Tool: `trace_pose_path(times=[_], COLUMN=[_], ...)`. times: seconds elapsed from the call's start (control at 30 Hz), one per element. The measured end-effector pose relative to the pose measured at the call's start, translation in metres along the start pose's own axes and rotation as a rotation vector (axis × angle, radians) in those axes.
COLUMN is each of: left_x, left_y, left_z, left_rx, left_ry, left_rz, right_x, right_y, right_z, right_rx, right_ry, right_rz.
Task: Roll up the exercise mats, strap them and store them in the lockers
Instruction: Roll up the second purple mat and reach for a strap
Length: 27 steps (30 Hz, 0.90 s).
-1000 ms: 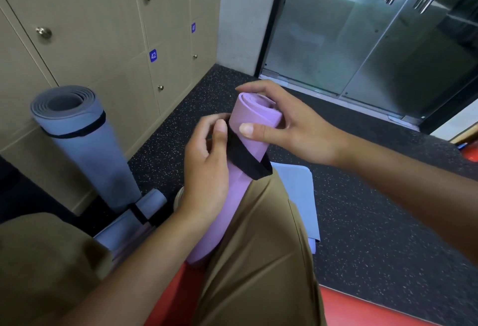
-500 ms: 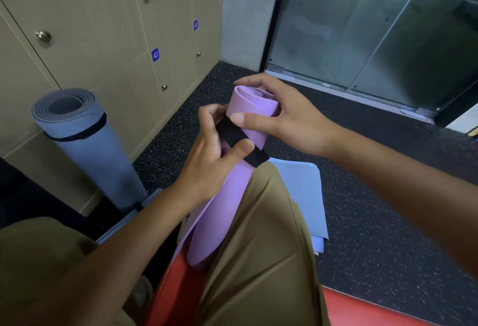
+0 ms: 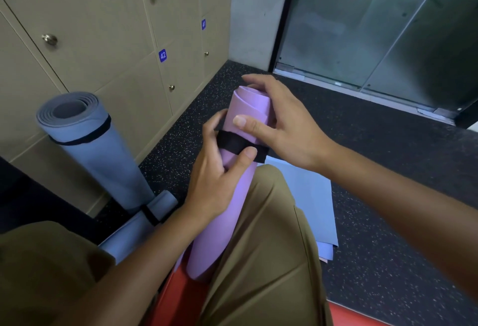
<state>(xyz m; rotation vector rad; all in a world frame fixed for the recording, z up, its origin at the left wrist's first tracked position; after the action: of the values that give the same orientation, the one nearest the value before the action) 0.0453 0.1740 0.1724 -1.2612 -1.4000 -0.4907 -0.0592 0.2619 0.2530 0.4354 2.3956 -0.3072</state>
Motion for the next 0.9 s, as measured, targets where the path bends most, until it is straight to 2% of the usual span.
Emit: trace_pose_path(times=[0.2,0.4,0.53,0.67,0.9], left_x=[-0.008,-0.007,-0.025,-0.063,-0.196], left_y=[-0.007,-0.051,-0.079,-0.099,-0.073], left_z=[-0.004,-0.034,-0.061,-0.086,-0.113], left_rx=[0.094,0.127,0.062,-0.039,-0.261], left_ry=[-0.053,-0.107,-0.249,-0.361,-0.419], left_rz=[-0.099,-0.116,-0.162,-0.225,-0.537], right_x=[0.001,0.015,0.039,0.077,0.175], right_y=[-0.015,-0.036,-0.047,-0.064,-0.096], right_z=[-0.002,-0.028,-0.030,-0.016,0.041], right_rx=[-0.024,0.078,0.106,0.043,-0.133], right_ry=[-0.003,-0.172,-0.214,-0.187,-0.123], right_rz=[-0.036,-0.030,0.015,0.095,0.312])
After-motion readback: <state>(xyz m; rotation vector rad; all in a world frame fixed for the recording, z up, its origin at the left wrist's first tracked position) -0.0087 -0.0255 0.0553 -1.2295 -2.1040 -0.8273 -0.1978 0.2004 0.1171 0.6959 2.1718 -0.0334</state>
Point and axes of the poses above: each hand's wrist, its own y-axis away from the middle knuckle, its own z-axis out of the palm, x = y × z, the point moved 8 cm from there along -y, towards the middle knuckle, and after that the axes turned 14 degrees about -x, right-handed, at the moved point
